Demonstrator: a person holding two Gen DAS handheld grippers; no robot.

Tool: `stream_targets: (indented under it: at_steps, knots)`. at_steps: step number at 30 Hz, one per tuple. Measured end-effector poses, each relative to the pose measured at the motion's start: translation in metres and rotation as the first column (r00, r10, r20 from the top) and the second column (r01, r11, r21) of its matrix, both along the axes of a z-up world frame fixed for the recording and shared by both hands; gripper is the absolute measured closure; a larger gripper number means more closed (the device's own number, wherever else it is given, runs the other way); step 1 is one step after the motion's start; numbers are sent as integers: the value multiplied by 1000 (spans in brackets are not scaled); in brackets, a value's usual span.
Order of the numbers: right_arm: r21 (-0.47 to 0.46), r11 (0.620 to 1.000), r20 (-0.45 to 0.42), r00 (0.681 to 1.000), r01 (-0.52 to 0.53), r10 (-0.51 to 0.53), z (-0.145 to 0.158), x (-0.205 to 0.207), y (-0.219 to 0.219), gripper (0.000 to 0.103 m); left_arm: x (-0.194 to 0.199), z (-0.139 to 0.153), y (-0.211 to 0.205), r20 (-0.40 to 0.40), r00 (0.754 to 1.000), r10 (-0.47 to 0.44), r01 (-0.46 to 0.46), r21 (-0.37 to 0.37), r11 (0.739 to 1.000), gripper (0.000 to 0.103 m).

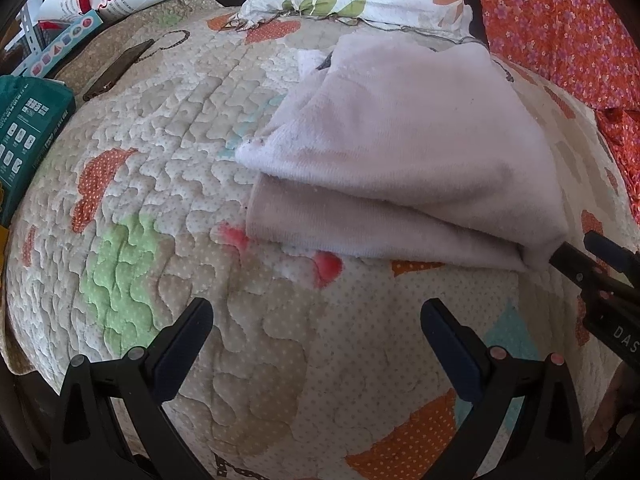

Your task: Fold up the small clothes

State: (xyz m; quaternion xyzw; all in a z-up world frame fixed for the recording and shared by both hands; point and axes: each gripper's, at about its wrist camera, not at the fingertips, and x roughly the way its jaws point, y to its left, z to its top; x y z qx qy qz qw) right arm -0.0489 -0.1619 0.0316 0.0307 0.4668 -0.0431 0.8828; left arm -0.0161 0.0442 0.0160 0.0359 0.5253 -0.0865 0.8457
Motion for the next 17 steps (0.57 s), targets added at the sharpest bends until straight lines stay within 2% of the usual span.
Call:
stream_targets:
  at_steps: [11, 17]
  knots:
    - [-12, 1000, 18, 1000, -2, 3, 3, -1, 3, 24, 2, -4, 2, -27, 1000, -2, 1, -31, 1000, 0]
    - [-11, 1000, 14, 1000, -2, 2, 3, 0, 4, 24, -2, -1, -3, -5, 1000, -18, 18, -20, 1000, 0]
